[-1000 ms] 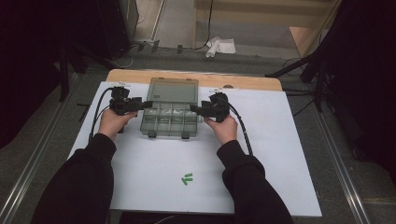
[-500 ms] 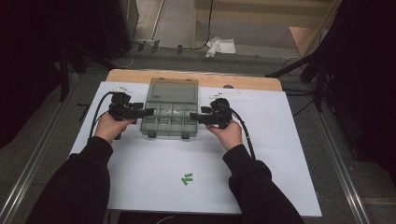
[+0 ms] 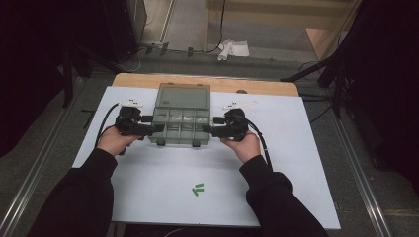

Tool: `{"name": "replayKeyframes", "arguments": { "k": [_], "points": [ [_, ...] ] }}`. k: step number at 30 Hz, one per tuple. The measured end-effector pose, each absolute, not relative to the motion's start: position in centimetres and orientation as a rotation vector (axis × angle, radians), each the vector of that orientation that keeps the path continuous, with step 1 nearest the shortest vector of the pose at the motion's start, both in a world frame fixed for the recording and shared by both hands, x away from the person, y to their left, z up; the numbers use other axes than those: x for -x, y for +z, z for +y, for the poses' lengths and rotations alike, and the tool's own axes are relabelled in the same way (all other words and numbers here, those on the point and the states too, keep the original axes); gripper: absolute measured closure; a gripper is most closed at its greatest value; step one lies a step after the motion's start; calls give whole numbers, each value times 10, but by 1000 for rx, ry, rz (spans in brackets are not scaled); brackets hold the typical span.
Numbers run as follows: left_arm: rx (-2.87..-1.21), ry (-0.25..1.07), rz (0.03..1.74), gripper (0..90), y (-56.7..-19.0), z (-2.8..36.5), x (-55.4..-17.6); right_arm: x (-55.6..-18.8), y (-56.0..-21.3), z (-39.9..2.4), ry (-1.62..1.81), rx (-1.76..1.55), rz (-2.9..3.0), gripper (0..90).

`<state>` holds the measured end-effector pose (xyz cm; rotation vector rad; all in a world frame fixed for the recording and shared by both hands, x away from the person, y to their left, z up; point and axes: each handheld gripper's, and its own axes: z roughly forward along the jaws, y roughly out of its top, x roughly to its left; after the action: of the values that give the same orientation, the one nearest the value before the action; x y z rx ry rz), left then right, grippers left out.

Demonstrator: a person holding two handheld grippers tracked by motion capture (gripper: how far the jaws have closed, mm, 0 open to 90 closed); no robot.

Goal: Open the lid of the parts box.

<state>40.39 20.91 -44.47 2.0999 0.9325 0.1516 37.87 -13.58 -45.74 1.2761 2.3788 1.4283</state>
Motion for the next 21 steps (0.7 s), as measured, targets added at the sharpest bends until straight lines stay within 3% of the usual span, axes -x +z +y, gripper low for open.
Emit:
{"name": "replayKeyframes", "arguments": {
  "k": [21],
  "points": [
    [-2140,167,801,306,-441,205,-368,-341,-456,-142,1487,-1160,2427,354]
  ]
}}
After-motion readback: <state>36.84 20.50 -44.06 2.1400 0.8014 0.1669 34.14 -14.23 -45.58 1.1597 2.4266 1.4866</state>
